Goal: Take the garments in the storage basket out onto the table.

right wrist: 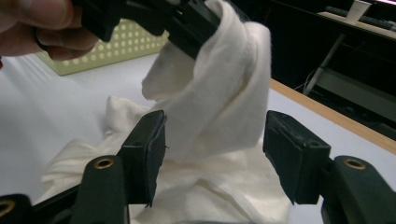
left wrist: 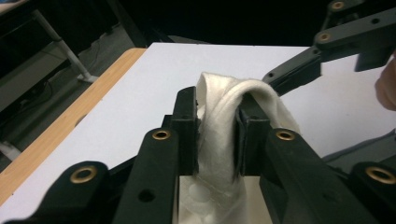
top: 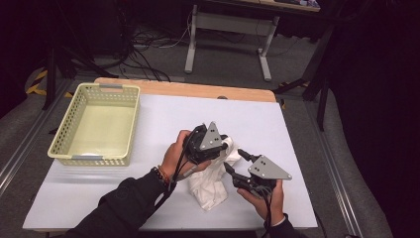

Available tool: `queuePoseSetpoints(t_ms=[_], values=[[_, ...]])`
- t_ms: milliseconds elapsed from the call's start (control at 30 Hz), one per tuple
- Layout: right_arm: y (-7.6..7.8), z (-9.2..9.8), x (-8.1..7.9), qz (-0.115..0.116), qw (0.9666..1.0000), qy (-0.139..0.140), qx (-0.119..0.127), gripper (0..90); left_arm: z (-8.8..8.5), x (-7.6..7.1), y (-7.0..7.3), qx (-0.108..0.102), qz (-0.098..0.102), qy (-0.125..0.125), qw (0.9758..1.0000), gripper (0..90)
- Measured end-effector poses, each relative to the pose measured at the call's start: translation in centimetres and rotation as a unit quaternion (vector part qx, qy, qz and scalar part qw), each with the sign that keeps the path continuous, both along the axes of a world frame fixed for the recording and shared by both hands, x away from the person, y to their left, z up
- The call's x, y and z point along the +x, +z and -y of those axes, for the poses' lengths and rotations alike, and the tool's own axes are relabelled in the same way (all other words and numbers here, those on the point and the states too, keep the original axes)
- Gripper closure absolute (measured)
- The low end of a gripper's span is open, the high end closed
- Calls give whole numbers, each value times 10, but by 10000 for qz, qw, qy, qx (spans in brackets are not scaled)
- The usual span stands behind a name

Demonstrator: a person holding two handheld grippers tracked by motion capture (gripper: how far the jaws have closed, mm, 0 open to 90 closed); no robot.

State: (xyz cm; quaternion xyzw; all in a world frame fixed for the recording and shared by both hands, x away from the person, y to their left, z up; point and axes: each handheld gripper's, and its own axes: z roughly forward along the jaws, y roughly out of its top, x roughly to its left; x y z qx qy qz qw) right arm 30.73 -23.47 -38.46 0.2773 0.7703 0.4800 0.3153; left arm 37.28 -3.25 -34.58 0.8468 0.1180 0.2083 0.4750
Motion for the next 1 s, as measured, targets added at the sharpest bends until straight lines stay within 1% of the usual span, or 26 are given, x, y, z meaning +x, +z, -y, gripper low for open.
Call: queuePoseSetpoints(t_ms=[67, 100, 133, 200, 233, 267, 300, 333, 367, 400, 433, 467, 500, 533, 567, 600, 667, 733, 767, 800, 833, 867, 900, 933, 967, 1000], values=[[0, -4, 2, 24, 10000, 35, 17, 400, 0, -2, -1, 3, -30, -41, 10000, 695], [0, -9, 6, 21, 10000, 53, -68, 411, -1, -4, -1, 10, -7, -61, 10000, 685], [-1, -10, 7, 35, 9999, 20, -107, 419, -2, -6, -1, -4, 1, -79, 10000, 680], [-1, -10, 9, 16, 9999, -24, -100, 427, -3, -7, -2, -21, -8, -130, 9999, 651], [-2, -10, 14, -21, 9999, -94, -50, 455, -5, -10, -3, -22, -42, -168, 9998, 625], [-3, -10, 15, -22, 9999, -128, -54, 477, -6, -12, -3, -11, -32, -171, 9998, 620], [-3, -9, 15, 1, 9999, -157, -53, 552, -7, -13, -4, -44, -37, -175, 9998, 602], [-3, -9, 16, 23, 9998, -184, -34, 596, -8, -14, -3, -44, -34, -192, 9998, 575], [-3, -9, 16, 23, 9998, -184, -34, 596, -8, -14, -3, -44, -34, -192, 9998, 566], [-4, -8, 16, 22, 9998, -214, 2, 630, -10, -16, -3, -85, -27, -222, 9997, 566], [-4, -5, 16, 69, 9997, -226, -7, 791, -14, -19, -2, -132, 26, -218, 9997, 512], [-5, -3, 15, 122, 9996, -254, -8, 813, -16, -21, -2, -145, 31, -181, 9997, 461], [-5, 0, 15, 133, 9995, -293, 3, 857, -19, -24, -3, -182, 9, -126, 9998, 409], [-5, 0, 15, 133, 9995, -293, 3, 857, -19, -24, -3, -182, 9, -126, 9998, 360], [-5, 3, 14, 135, 9994, -321, 60, 888, -23, -27, -5, -217, 22, -75, 9997, 360], [-5, 9, 13, 131, 9992, -371, 109, 900, -30, -35, -12, -263, -28, -23, 9996, 336], [-6, 15, 12, 102, 9991, -414, 82, 900, -39, -43, -23, -164, -101, -43, 9998, 300], [-8, 21, 12, 64, 9989, -462, 48, 900, -48, -50, -37, -21, -238, -45, 9997, 273], [-8, 21, 12, 64, 9989, -462, 48, 900, -48, -50, -37, -21, -238, -45, 9997, 260], [-10, 23, 12, 41, 9987, -498, 4, 900, -54, -53, -48, 67, -381, -24, 9992, 260], [-13, 26, 14, -123, 9988, -462, -51, 820, -62, -56, -63, 121, -668, -18, 9977, 250], [-14, 26, 15, -196, 9989, -424, -57, 756, -62, -56, -63, 121, -668, -18, 9977, 250], [-14, 26, 15, -196, 9989, -424, -57, 756, -65, -56, -71, 190, -864, -26, 9961, 250], [-15, 25, 16, -226, 9989, -415, -78, 658, -68, -57, -79, 364, -984, -5, 9945, 245], [-16, 21, 16, -239, 9988, -423, -107, 511, -70, -57, -90, 492, -1110, 13, 9926, 236], [-16, 19, 17, -261, 9989, -375, -135, 473, -70, -56, -95, 566, -1200, 30, 9912, 236]])
